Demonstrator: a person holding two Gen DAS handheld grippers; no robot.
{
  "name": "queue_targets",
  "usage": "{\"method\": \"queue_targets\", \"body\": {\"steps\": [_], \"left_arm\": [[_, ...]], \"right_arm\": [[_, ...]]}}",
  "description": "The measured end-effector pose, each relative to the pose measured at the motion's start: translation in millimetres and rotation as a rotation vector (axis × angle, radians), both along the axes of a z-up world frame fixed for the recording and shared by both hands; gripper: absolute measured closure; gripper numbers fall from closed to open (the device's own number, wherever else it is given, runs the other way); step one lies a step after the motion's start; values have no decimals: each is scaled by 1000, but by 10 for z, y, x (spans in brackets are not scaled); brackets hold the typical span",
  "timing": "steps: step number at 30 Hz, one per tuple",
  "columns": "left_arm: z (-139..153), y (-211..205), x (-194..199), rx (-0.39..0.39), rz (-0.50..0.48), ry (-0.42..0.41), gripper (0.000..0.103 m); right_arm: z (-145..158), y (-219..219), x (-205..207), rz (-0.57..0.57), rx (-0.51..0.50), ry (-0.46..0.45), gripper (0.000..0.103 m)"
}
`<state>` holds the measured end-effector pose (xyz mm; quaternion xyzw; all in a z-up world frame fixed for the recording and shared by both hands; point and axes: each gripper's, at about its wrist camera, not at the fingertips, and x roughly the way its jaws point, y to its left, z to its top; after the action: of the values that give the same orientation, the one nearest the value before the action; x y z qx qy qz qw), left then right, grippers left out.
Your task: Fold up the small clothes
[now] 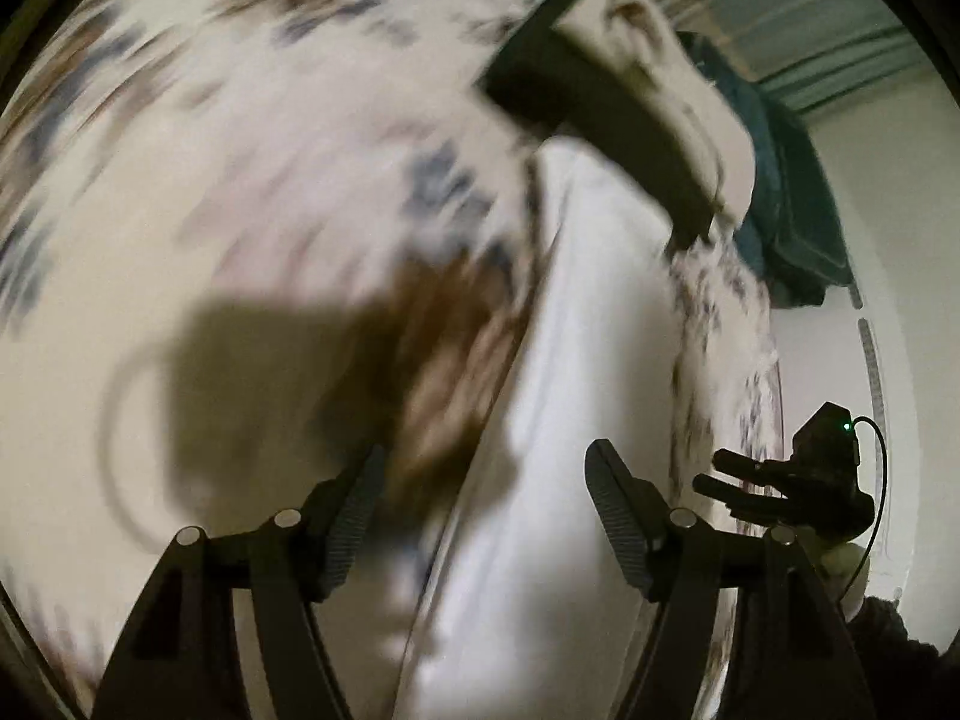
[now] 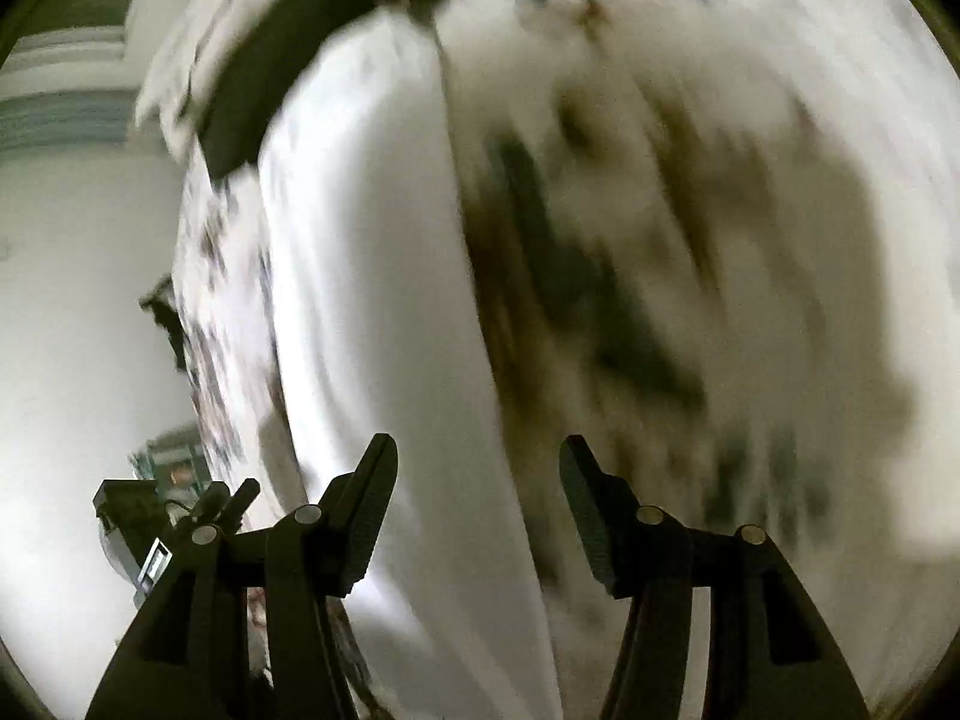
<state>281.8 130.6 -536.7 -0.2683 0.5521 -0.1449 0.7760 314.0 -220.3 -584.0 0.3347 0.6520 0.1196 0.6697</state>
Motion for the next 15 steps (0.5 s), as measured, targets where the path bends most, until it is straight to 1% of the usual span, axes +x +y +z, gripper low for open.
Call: {"method": "queue_targets", "body": {"steps": [2,3,4,6,10,12,13,15], "left_arm": [[-42,-125,382,-17,-15,-15,36],[-80,-203,651,-33,-21,-20,36],[-108,-284,831,-45,-26,-23,36],[-176,-388,1153,-53,-27,-28,36],[-379,-577,1634,-88,-28,1,36],[-496,-648,1822,-79,-34,24,36],[-565,-686,1911,-71,-43,36,36],[-634,-733,2005,-59,-66,41,36]], "right_arm": [[-26,-31,414,2,-21,-41,45],[-30,-50,586,5,-34,-51,45],[-44,-47,751,2,-53,-59,45],[-50,-100,990,3,-61,-84,45],[-173,13,1300,20,-66,-98,45],[-347,-62,1456,7,-31,-91,45],[-455,-166,1500,2,-6,-92,45],[-594,-208,1685,-5,23,-98,45]]}}
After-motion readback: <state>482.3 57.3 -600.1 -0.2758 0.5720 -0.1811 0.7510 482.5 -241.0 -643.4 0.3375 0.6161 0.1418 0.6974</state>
